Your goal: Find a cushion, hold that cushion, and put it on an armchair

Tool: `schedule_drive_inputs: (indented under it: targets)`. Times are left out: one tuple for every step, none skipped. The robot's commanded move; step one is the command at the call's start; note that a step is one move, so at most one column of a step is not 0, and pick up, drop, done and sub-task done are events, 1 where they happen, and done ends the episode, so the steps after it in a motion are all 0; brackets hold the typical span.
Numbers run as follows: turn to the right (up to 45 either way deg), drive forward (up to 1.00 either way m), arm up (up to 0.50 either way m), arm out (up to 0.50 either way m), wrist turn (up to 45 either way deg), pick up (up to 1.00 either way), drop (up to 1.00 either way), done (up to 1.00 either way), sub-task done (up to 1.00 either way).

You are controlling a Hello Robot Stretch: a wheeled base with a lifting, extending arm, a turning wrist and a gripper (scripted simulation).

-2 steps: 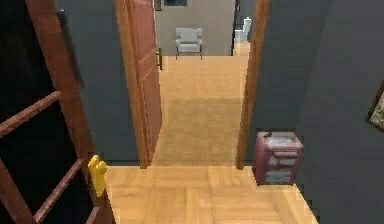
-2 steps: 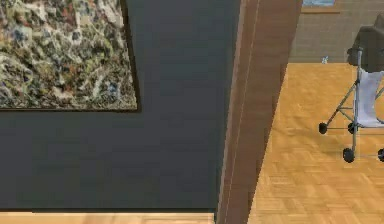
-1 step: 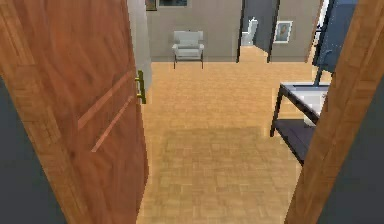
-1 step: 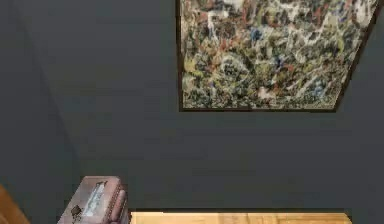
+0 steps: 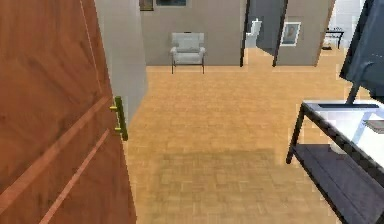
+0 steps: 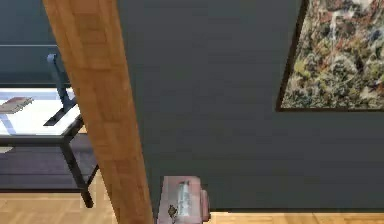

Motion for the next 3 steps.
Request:
schedule_drive_inputs:
  targets:
    - [0.0, 0.45, 0.0, 0.0, 0.0, 0.0, 0.0, 0.0, 0.0]
    - [9.0, 0.0, 0.0, 0.0, 0.0, 0.0, 0.0, 0.0, 0.0]
    - [0.0, 1.0, 0.0, 0.0, 0.0, 0.0, 0.0, 0.0, 0.0]
